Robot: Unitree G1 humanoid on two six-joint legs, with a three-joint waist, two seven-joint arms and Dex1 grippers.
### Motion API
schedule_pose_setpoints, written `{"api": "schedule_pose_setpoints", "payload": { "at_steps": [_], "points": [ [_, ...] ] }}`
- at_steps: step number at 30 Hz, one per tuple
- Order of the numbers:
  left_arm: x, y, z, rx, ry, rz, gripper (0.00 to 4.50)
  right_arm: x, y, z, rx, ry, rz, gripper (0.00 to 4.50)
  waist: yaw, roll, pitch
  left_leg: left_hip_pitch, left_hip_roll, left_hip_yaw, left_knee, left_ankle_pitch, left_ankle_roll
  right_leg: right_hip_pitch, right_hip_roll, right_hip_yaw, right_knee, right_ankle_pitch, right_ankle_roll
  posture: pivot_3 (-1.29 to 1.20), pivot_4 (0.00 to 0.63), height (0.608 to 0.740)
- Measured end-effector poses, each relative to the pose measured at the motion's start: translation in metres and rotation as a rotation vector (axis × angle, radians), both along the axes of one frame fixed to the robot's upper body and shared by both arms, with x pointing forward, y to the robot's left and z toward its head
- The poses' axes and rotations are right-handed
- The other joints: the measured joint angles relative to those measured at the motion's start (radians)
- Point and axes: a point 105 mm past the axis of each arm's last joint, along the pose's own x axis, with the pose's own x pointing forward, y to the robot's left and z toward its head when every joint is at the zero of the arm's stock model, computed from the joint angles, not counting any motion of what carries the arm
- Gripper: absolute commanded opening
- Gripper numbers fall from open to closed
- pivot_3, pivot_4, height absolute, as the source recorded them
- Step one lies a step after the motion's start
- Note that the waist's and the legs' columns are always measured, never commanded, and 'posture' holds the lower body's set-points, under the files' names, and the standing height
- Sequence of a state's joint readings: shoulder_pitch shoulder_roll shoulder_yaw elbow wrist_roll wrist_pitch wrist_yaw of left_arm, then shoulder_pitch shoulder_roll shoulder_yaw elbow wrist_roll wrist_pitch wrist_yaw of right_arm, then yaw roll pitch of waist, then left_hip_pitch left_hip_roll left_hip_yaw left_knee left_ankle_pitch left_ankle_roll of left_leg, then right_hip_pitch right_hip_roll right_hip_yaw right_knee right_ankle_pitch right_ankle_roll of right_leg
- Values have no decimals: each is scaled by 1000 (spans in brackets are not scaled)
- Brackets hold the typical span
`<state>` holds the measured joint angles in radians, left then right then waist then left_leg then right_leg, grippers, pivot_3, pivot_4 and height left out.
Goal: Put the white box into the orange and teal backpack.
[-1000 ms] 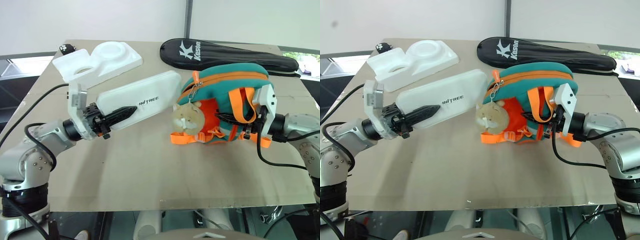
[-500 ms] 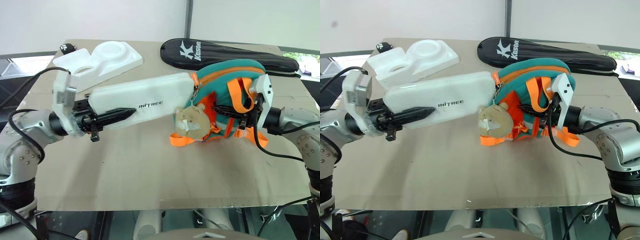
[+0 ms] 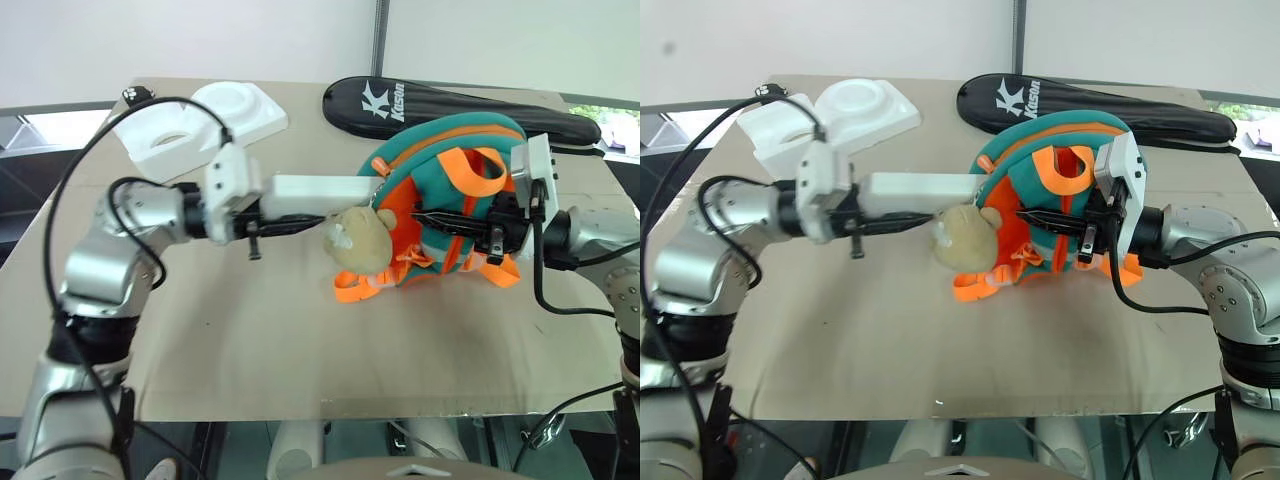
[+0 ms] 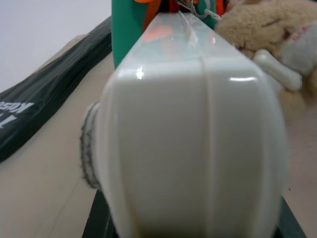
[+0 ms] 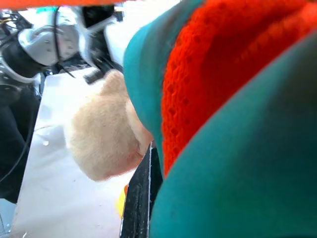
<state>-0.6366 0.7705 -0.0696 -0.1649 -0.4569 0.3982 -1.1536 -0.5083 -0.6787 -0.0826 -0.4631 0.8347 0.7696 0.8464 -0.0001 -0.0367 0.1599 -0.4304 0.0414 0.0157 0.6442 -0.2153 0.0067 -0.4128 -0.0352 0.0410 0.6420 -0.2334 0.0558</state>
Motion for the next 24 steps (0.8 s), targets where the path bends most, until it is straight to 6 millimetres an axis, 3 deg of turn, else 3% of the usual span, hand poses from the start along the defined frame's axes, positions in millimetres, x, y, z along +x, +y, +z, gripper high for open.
{"api": "schedule_pose_setpoints", "payload": {
  "at_steps": [3,7,10,12,16,19,22,24],
  "points": [
    [8,-23,-3,6,59,-13,1015,-2,3,0,5,-18,17,0,-2,0,0,-1,0,0,2,0,0,0,0,0,0,0,0,0,150,740],
    [22,-60,-8,29,87,-36,2845,0,5,-4,11,-40,9,0,0,0,0,-1,0,-1,3,0,0,0,0,0,1,0,0,0,150,740],
    [26,-68,-12,27,105,-26,4209,2,3,-8,16,-44,-17,0,-10,0,0,-1,0,0,3,0,0,0,1,1,1,0,0,0,150,740],
    [27,-59,-8,-27,153,-4,4436,3,1,-11,25,-40,-33,0,-19,0,0,0,1,-1,3,0,0,0,1,1,2,0,0,0,150,740],
    [9,9,2,-220,438,47,4436,14,-6,-14,47,-28,-98,0,-42,1,0,0,3,-2,2,0,0,-1,3,0,3,0,0,0,150,740],
    [-9,36,9,-337,592,41,4436,20,-10,-14,63,-28,-131,0,-35,1,0,0,2,-2,4,0,0,0,1,-1,3,0,0,0,150,740],
    [-22,45,14,-434,698,8,4436,23,-11,-13,73,-26,-143,0,-24,0,0,-1,0,-2,5,0,0,1,0,-1,3,0,1,0,150,740],
    [-22,35,16,-473,672,4,4436,23,-10,-12,78,-27,-143,0,-7,1,0,-1,0,-3,6,0,0,2,-1,-1,3,0,1,0,150,740]
  ]
}}
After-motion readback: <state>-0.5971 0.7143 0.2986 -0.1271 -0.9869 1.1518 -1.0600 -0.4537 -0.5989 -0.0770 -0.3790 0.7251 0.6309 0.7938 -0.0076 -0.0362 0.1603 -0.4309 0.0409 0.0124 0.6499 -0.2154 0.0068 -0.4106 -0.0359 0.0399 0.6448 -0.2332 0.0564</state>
